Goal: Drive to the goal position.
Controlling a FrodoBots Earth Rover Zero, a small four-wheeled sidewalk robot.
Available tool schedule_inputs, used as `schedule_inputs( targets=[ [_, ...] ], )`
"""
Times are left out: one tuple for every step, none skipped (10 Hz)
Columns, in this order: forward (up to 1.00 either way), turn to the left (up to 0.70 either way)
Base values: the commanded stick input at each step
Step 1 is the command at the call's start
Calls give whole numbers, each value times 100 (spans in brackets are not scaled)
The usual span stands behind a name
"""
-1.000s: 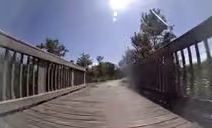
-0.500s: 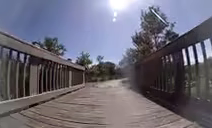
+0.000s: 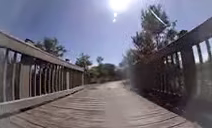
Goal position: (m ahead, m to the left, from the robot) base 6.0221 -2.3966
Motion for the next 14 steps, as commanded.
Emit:
schedule_inputs(
  targets=[
    [45,0],
    [45,0],
    [45,0],
    [45,0],
    [45,0],
    [45,0],
    [45,0],
    [45,0],
    [45,0],
    [45,0],
    [45,0],
    [45,0],
    [45,0],
    [45,0]
  ],
)
